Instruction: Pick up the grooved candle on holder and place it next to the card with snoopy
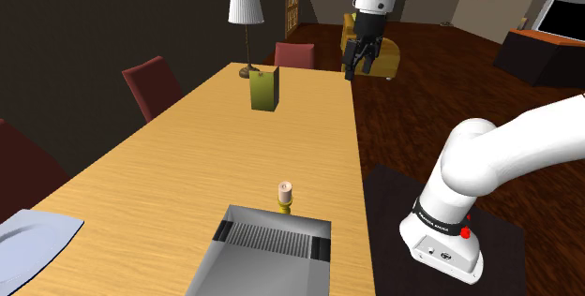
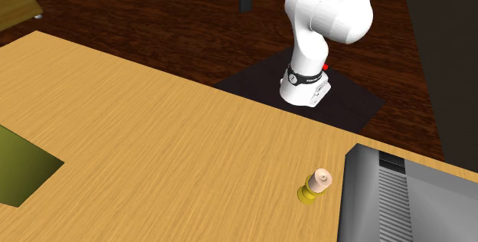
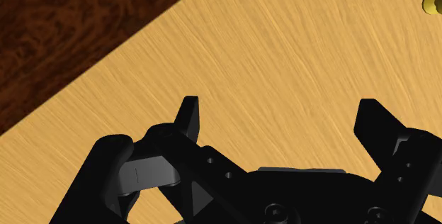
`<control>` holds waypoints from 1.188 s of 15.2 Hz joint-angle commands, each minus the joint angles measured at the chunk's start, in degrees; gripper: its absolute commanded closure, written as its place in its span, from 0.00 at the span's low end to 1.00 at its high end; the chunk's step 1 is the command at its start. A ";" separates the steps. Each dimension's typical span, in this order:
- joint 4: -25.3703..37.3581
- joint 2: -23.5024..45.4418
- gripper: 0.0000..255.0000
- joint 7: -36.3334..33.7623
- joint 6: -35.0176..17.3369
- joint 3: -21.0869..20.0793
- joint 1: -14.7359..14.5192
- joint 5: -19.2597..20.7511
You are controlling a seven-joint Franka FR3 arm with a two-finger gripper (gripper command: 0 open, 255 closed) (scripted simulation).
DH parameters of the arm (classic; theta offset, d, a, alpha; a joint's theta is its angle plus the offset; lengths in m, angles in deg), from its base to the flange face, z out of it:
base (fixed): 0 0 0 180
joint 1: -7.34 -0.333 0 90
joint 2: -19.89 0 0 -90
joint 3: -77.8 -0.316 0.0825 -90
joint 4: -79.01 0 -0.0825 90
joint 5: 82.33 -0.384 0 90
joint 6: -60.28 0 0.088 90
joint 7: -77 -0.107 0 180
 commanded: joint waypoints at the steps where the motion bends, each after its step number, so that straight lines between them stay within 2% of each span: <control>1: 0.00 0.00 0.00 0.00 0.00 0.00 0.00 0.00; 10: -8.44 1.20 0.00 -9.04 -9.72 -9.79 -4.41 -6.32; 18: -11.53 7.73 0.00 -17.12 -19.83 -19.21 -8.34 -11.37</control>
